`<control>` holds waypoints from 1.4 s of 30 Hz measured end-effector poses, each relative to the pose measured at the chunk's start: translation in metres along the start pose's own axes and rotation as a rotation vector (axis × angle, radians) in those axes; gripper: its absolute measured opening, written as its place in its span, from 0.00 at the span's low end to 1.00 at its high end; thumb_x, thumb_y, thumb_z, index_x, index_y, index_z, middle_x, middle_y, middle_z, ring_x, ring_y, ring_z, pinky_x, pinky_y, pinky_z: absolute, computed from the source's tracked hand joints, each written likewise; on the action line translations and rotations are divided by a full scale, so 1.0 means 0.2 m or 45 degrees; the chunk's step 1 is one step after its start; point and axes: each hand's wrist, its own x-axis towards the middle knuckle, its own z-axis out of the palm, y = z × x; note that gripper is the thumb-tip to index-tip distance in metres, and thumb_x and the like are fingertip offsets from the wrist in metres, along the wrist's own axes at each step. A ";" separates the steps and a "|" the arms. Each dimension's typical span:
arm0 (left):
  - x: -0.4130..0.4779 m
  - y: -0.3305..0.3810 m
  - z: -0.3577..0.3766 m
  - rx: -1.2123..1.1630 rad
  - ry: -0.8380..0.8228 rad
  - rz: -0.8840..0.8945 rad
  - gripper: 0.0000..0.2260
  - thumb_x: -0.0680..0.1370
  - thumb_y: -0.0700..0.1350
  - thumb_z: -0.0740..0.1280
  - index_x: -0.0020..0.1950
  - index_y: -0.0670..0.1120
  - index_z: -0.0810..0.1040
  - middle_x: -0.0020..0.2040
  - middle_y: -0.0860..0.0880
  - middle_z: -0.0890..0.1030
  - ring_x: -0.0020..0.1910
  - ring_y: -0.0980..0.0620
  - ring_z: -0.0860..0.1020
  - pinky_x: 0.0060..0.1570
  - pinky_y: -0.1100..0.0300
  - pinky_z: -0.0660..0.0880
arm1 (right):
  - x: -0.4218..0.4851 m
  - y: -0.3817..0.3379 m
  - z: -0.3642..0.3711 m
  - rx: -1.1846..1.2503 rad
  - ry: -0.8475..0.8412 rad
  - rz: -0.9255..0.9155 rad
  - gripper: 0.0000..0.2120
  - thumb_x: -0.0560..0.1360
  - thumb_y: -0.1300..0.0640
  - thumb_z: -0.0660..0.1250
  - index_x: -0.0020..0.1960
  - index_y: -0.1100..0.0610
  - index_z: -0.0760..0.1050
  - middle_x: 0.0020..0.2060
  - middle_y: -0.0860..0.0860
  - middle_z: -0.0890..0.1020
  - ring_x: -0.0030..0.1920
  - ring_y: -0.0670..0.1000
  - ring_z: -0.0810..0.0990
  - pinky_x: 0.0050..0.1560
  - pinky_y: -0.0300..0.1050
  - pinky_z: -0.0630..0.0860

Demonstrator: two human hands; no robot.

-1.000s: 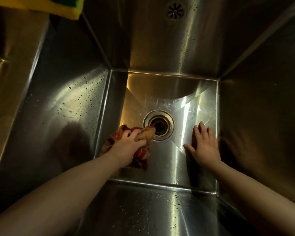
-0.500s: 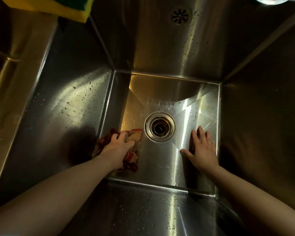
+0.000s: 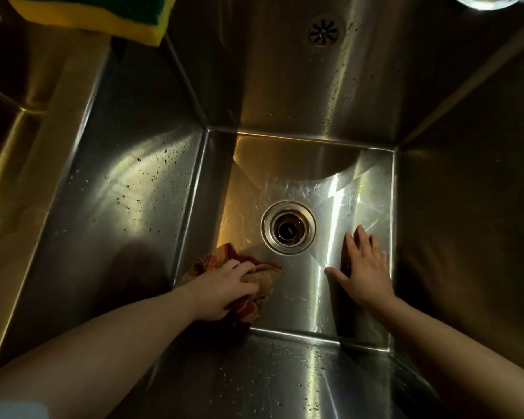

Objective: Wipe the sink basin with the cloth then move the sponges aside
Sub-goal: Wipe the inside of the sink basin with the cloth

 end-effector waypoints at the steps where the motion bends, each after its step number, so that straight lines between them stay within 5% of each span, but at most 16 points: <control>1: 0.01 0.01 0.01 -0.009 0.011 -0.002 0.22 0.72 0.43 0.68 0.63 0.55 0.65 0.74 0.46 0.54 0.71 0.46 0.56 0.65 0.50 0.68 | 0.00 0.00 0.00 0.002 0.002 -0.001 0.42 0.72 0.33 0.59 0.76 0.52 0.45 0.77 0.52 0.41 0.75 0.59 0.40 0.74 0.61 0.48; 16: 0.26 0.32 -0.06 -0.079 0.028 0.156 0.26 0.73 0.46 0.69 0.69 0.55 0.65 0.73 0.45 0.58 0.68 0.43 0.60 0.59 0.47 0.71 | 0.02 0.02 0.01 0.067 0.023 0.009 0.40 0.73 0.36 0.60 0.76 0.50 0.47 0.77 0.50 0.43 0.76 0.57 0.41 0.73 0.59 0.49; 21: 0.23 0.18 -0.10 0.059 -0.053 0.330 0.34 0.76 0.55 0.65 0.75 0.61 0.48 0.77 0.50 0.52 0.74 0.44 0.52 0.70 0.45 0.57 | 0.02 0.05 -0.01 0.048 0.031 -0.034 0.38 0.75 0.37 0.60 0.76 0.50 0.47 0.77 0.50 0.45 0.76 0.56 0.43 0.74 0.58 0.51; 24: 0.24 0.16 -0.08 0.183 -0.095 0.324 0.33 0.76 0.53 0.65 0.75 0.61 0.50 0.77 0.51 0.49 0.75 0.42 0.48 0.69 0.37 0.51 | 0.02 0.05 -0.01 0.040 0.024 -0.045 0.37 0.75 0.38 0.60 0.76 0.49 0.47 0.77 0.50 0.45 0.76 0.56 0.43 0.74 0.57 0.51; 33: 0.24 0.21 -0.03 0.128 -0.088 0.291 0.30 0.75 0.42 0.67 0.70 0.61 0.58 0.76 0.49 0.51 0.70 0.38 0.54 0.59 0.40 0.68 | 0.01 0.05 -0.03 0.045 0.006 -0.051 0.37 0.75 0.38 0.59 0.76 0.49 0.46 0.77 0.50 0.44 0.76 0.56 0.42 0.74 0.56 0.50; 42: 0.06 -0.08 -0.04 0.212 -0.173 0.177 0.25 0.77 0.43 0.63 0.69 0.62 0.59 0.76 0.51 0.51 0.71 0.41 0.54 0.61 0.44 0.68 | 0.00 0.04 -0.04 0.047 -0.010 -0.046 0.36 0.76 0.38 0.58 0.76 0.49 0.47 0.77 0.50 0.44 0.76 0.56 0.42 0.74 0.56 0.49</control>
